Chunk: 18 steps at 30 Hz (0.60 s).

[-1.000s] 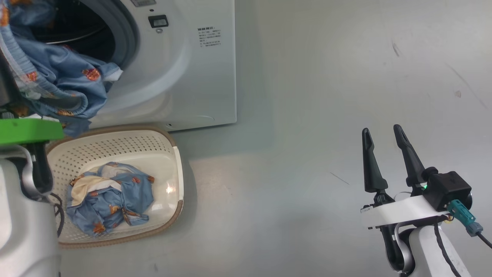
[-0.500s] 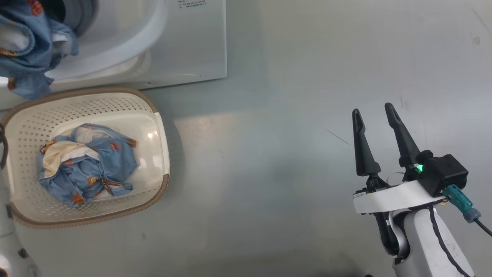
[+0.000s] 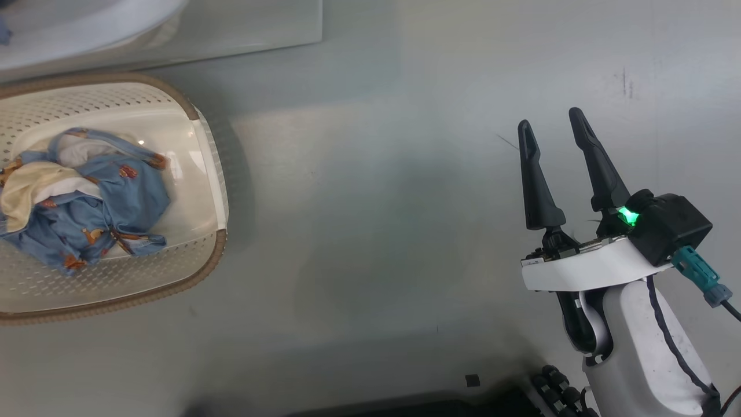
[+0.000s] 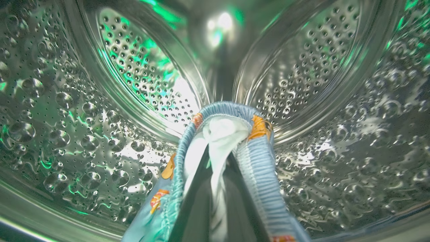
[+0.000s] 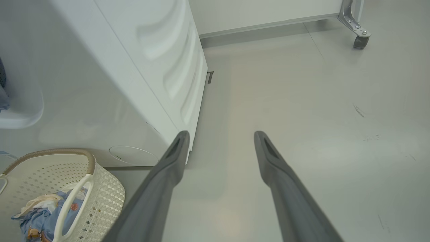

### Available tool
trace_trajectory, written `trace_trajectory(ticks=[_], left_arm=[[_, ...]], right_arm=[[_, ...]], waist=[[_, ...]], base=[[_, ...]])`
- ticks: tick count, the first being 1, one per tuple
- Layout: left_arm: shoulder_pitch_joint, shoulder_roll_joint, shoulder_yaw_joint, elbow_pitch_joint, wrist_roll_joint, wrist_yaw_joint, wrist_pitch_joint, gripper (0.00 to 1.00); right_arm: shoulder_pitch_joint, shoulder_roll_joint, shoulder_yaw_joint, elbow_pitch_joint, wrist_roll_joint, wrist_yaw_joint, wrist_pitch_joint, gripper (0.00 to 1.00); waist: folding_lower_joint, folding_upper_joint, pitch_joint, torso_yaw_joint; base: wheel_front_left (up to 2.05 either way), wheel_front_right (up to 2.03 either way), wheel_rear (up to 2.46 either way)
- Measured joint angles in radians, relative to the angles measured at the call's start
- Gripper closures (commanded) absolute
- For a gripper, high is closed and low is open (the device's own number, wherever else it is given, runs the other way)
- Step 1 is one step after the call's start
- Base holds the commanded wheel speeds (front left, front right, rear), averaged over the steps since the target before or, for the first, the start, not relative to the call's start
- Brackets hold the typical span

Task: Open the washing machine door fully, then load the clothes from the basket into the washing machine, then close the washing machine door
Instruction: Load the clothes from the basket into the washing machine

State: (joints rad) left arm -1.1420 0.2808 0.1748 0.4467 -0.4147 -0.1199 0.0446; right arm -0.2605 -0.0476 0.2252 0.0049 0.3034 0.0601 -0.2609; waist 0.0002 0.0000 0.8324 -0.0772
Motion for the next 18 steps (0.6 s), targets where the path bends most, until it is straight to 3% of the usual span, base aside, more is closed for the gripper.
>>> trace_trajectory(ticks=[12,18], left_arm=[[-0.132,0.123,-0.044,0.000,-0.114,-0.005,0.112,1.00],[-0.205,0.214,-0.076,-0.092,-0.096,-0.005,0.010,1.00]], right_arm=[[-0.058,-0.002,0.030,0.007,0.046,0.000,0.000,0.00],[-0.080,-0.002,0.051,0.012,0.067,0.001,0.000,0.00]], waist=[[-0.0001,0.0000,0.127,-0.036],[-0.0001,0.0000,0.167,-0.058]], base=[[0.00,0.00,0.00],[0.00,0.00,0.00]])
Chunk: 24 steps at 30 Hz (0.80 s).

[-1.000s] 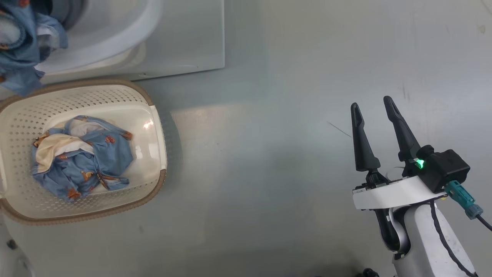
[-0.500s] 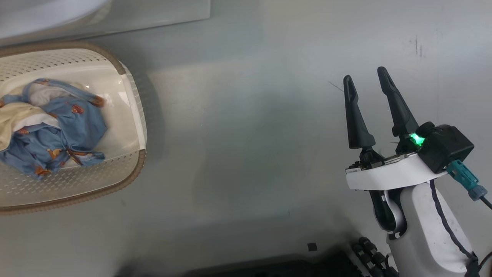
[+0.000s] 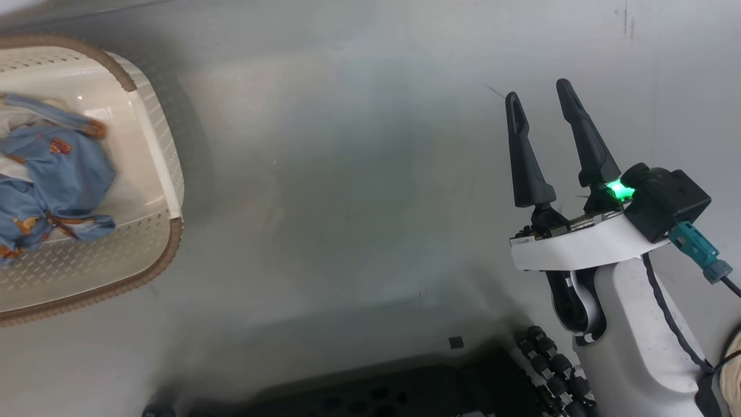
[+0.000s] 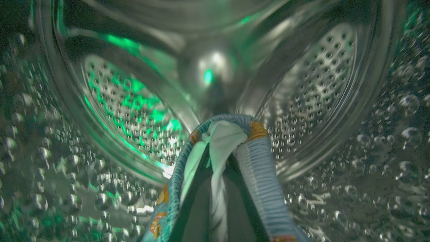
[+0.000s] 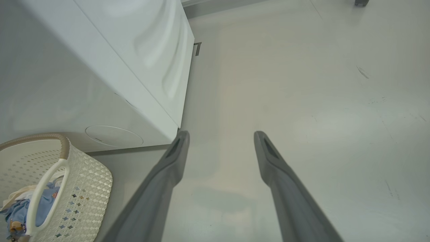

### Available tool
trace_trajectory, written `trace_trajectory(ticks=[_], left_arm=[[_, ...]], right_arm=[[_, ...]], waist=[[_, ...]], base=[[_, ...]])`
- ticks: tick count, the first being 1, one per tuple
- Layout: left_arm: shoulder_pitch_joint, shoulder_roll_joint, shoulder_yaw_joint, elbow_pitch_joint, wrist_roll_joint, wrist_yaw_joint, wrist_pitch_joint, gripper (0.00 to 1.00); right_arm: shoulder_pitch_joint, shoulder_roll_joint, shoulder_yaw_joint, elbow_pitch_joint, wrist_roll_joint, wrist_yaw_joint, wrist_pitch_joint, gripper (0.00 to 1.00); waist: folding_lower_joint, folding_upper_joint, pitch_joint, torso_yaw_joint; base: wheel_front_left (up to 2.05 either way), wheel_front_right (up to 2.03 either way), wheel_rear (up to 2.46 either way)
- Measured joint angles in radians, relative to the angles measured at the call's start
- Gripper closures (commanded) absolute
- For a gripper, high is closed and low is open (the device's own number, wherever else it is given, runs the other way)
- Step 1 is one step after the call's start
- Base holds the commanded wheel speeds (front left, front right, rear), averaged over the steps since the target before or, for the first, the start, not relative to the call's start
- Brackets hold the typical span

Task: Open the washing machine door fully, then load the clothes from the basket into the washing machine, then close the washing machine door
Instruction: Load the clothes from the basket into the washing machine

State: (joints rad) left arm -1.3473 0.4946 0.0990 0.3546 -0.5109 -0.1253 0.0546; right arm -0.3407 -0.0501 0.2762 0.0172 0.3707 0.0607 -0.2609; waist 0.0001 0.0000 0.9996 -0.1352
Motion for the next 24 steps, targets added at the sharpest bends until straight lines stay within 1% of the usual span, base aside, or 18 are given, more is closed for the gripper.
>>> trace_trajectory(ticks=[4,6,10,15,18,19,20,24], left_arm=[[-0.064,0.060,-0.044,-0.067,0.048,0.000,-0.114,1.00],[-0.071,0.076,-0.072,-0.079,0.058,0.000,-0.158,1.00],[-0.079,0.090,-0.096,-0.092,0.063,0.000,-0.238,1.00],[-0.083,0.094,-0.111,-0.055,0.044,0.000,-0.286,1.00],[-0.079,0.091,-0.111,-0.004,0.021,0.000,-0.274,1.00],[-0.074,0.088,-0.110,0.022,0.002,0.000,-0.265,0.11],[-0.063,0.088,-0.112,0.041,-0.010,0.000,-0.260,0.00],[-0.029,0.076,-0.119,0.097,-0.025,0.000,-0.259,0.00]], right_arm=[[-0.013,0.000,0.002,0.004,0.006,0.000,0.000,0.00],[-0.021,0.000,0.002,0.006,0.007,0.000,0.000,0.00],[-0.027,0.000,0.001,0.012,0.010,0.000,0.000,0.00],[-0.042,0.000,0.002,0.022,0.016,0.000,0.000,0.00],[-0.045,0.000,0.003,0.028,0.016,0.000,0.000,0.00],[-0.046,0.000,0.002,0.032,0.016,0.000,0.000,0.00],[-0.048,0.000,0.002,0.035,0.016,0.000,0.000,0.00],[-0.061,-0.001,-0.005,0.048,0.016,0.000,0.000,0.00]], waist=[[-0.0001,0.0000,0.023,-0.013],[0.0000,0.0000,0.030,-0.019],[0.0000,0.0000,0.037,-0.025],[0.0000,0.0000,0.039,-0.023],[-0.0001,0.0000,0.038,-0.020],[-0.0001,0.0000,0.037,-0.019],[-0.0001,0.0000,0.036,-0.018],[-0.0001,0.0000,0.025,-0.015]], base=[[0.00,0.00,0.00],[0.00,0.00,0.00],[0.00,0.00,0.00],[0.00,0.00,0.00],[0.00,0.00,0.00],[0.00,0.00,0.00],[0.00,0.00,0.00],[0.00,0.00,0.00]])
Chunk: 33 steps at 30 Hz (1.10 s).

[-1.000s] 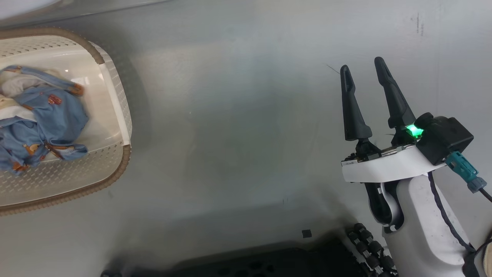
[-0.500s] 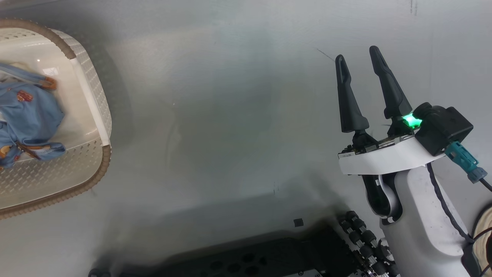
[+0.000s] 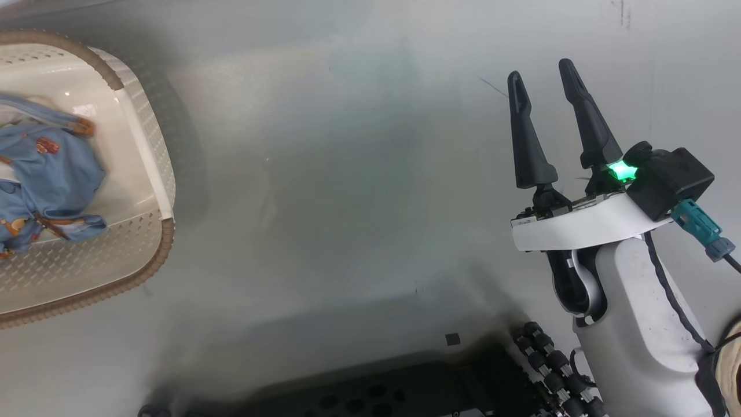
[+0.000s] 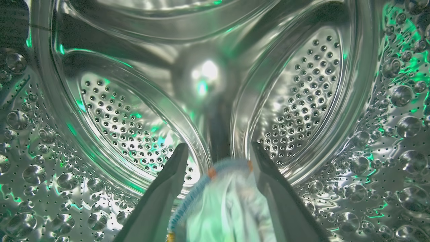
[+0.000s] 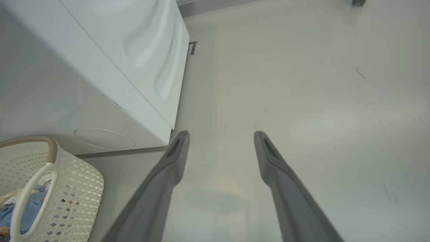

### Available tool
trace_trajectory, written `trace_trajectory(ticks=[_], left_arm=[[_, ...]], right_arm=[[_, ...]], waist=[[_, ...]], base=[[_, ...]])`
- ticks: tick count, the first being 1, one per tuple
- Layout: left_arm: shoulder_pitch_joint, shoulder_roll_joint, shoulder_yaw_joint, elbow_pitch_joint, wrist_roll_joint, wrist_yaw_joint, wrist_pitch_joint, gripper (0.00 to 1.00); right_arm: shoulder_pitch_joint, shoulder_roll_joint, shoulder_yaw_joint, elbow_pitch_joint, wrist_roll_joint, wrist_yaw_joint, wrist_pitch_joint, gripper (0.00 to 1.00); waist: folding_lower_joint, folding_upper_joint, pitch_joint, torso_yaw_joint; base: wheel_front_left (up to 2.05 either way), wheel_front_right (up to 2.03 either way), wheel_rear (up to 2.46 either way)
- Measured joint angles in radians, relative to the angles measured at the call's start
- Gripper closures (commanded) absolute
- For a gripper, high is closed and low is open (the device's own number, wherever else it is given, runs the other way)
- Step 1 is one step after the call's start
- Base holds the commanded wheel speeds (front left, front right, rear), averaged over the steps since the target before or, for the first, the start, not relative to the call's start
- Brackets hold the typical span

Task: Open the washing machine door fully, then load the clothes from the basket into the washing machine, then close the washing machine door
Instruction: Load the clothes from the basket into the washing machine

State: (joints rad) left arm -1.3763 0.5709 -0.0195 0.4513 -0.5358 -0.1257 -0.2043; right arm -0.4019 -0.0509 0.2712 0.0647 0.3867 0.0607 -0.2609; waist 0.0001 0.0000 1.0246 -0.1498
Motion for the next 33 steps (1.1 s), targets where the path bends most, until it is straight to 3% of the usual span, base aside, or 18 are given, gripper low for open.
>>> trace_trajectory(ticks=[19,33], left_arm=[[0.139,-0.066,-0.019,0.116,-0.077,0.000,-0.028,0.00],[0.278,-0.112,-0.038,0.104,-0.133,0.000,-0.045,0.00]], right_arm=[[-0.002,0.000,-0.051,0.042,-0.012,0.000,0.000,0.00],[0.004,-0.004,-0.070,0.049,-0.026,0.000,0.000,0.00]], waist=[[-0.0001,0.0000,-0.115,0.044],[-0.0001,0.0000,-0.177,0.094]], base=[[0.00,0.00,0.00],[0.00,0.00,0.00]])
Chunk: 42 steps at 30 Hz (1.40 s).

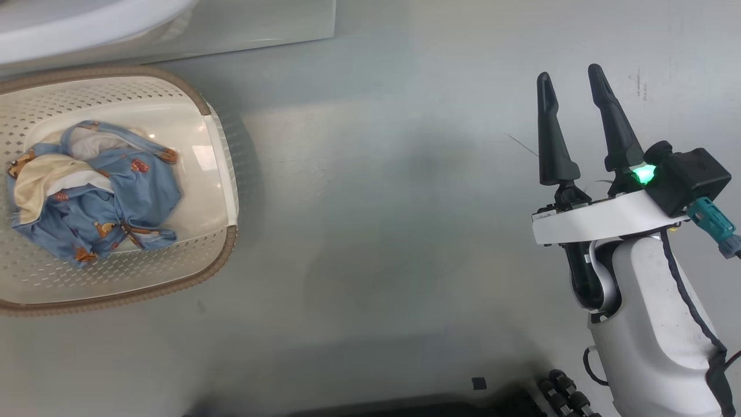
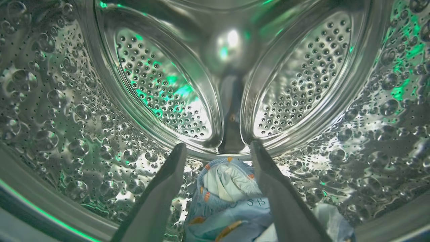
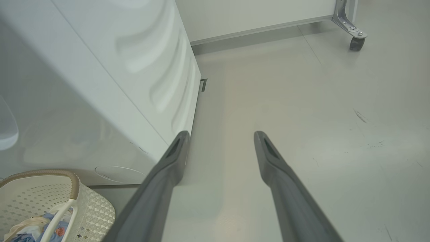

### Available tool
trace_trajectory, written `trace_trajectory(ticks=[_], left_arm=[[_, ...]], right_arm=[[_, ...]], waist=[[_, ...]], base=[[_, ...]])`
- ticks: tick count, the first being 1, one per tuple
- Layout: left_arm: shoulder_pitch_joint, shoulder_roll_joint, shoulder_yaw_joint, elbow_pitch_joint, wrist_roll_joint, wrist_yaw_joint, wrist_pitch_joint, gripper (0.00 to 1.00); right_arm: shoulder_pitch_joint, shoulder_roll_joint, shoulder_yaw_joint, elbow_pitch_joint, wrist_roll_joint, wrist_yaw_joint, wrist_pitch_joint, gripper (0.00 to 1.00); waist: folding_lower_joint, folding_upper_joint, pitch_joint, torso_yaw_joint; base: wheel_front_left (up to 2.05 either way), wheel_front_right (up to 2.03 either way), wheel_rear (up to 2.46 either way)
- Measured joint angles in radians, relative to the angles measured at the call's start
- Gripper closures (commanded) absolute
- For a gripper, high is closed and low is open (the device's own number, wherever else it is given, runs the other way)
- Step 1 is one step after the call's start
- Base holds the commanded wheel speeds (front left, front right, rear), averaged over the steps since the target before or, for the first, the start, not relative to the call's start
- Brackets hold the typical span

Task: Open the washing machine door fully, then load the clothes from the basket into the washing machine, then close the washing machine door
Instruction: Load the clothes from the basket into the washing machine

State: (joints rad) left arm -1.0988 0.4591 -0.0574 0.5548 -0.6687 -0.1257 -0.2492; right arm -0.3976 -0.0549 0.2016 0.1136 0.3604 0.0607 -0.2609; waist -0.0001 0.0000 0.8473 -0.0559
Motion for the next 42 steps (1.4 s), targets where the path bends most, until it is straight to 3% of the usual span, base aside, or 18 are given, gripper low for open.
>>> trace_trajectory(ticks=[10,28,42], left_arm=[[0.122,-0.037,0.015,-0.053,-0.009,0.000,-0.008,0.00],[0.349,-0.142,0.222,-0.297,0.056,0.000,-0.009,0.00],[0.584,-0.285,0.279,-0.451,0.145,0.000,-0.009,0.00]], right_arm=[[0.005,-0.001,-0.009,-0.005,-0.002,0.000,0.000,0.00],[0.018,-0.002,-0.023,-0.010,-0.004,0.009,0.000,0.00],[0.022,-0.002,-0.024,-0.009,-0.010,0.012,0.000,0.00]], waist=[[0.0000,0.0000,-0.002,0.012],[0.0000,0.0000,-0.008,0.032],[0.0000,0.0000,-0.025,0.036]], base=[[0.00,0.00,0.00],[0.00,0.00,0.00],[0.00,0.00,0.00]])
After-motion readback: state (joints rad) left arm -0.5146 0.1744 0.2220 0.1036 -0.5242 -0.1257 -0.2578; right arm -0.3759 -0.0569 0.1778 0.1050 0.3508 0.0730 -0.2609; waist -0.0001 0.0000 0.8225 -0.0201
